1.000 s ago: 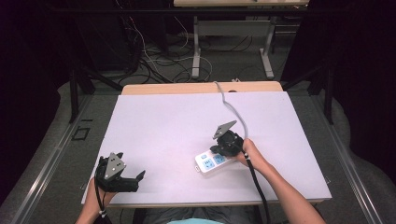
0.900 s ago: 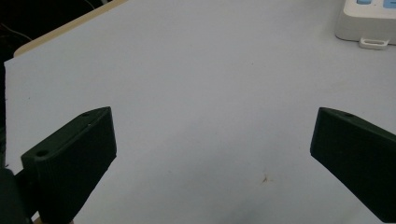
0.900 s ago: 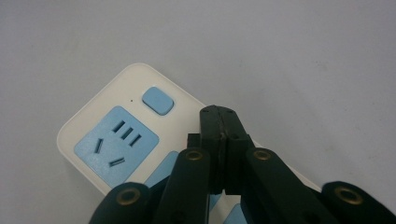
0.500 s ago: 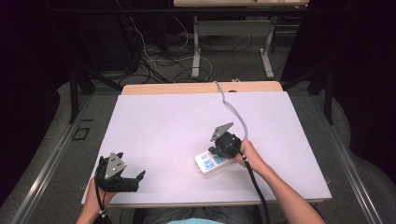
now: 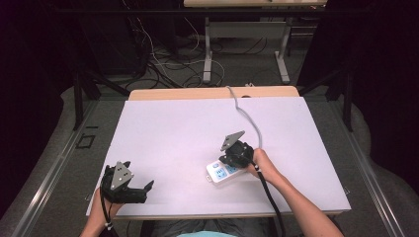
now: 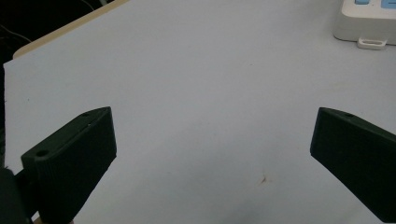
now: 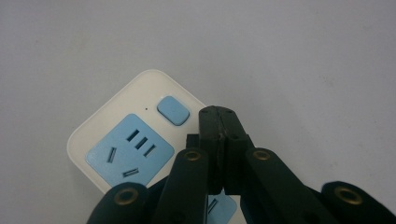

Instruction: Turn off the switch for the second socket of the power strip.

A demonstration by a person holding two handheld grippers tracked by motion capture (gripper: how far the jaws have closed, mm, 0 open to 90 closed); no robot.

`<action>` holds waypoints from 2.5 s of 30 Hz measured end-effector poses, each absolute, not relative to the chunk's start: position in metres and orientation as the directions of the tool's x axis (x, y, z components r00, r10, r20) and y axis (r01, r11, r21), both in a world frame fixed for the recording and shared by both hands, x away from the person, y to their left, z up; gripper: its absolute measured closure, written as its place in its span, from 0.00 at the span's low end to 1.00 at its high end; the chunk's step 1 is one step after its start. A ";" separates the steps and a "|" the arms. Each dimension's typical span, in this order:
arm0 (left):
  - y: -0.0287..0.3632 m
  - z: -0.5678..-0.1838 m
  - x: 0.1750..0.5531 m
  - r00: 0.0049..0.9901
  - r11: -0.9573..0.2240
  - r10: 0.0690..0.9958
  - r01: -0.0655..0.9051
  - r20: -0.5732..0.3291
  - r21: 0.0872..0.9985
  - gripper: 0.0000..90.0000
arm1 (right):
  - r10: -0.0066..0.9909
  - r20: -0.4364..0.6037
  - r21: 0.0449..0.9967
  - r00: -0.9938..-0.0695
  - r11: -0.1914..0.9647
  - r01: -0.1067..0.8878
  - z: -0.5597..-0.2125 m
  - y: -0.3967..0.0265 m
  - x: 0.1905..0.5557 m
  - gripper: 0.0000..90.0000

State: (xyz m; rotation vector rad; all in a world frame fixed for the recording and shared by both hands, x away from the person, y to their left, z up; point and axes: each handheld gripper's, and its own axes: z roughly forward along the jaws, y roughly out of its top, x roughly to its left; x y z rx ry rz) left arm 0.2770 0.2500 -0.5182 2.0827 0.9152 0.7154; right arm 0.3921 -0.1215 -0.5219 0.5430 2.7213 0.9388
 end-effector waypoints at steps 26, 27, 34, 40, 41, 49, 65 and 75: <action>0.250 -0.518 0.277 0.591 -0.470 0.786 0.375 0.185 0.799 0.00 | 0.470 -0.033 0.671 -0.882 0.665 0.329 -0.508 -0.137 0.389 0.51; 0.250 -0.518 0.277 0.590 -0.470 0.785 0.374 0.185 0.799 0.00 | 0.462 -0.036 0.675 -0.886 0.665 0.319 -0.507 -0.138 0.389 0.48; 0.251 -0.518 0.277 0.593 -0.469 0.785 0.377 0.181 0.798 0.00 | 0.470 -0.019 0.684 -0.882 0.649 0.331 -0.503 -0.144 0.388 0.29; 0.251 -0.518 0.276 0.590 -0.470 0.787 0.378 0.183 0.798 0.00 | 0.490 -0.014 0.706 -0.871 0.622 0.338 -0.498 -0.153 0.386 0.17; 0.251 -0.518 0.276 0.587 -0.467 0.788 0.375 0.184 0.801 0.00 | 0.499 -0.012 0.717 -0.866 0.609 0.341 -0.498 -0.154 0.385 0.16; 0.252 -0.518 0.276 0.587 -0.472 0.787 0.378 0.188 0.796 0.00 | 0.528 -0.011 0.728 -0.849 0.587 0.355 -0.493 -0.168 0.381 0.09; 0.253 -0.517 0.275 0.582 -0.472 0.790 0.378 0.192 0.796 0.00 | 0.571 -0.030 0.740 -0.821 0.565 0.366 -0.488 -0.188 0.368 0.04; 0.253 -0.517 0.275 0.582 -0.473 0.790 0.376 0.194 0.797 0.00 | 0.598 -0.034 0.740 -0.801 0.553 0.382 -0.489 -0.207 0.357 0.02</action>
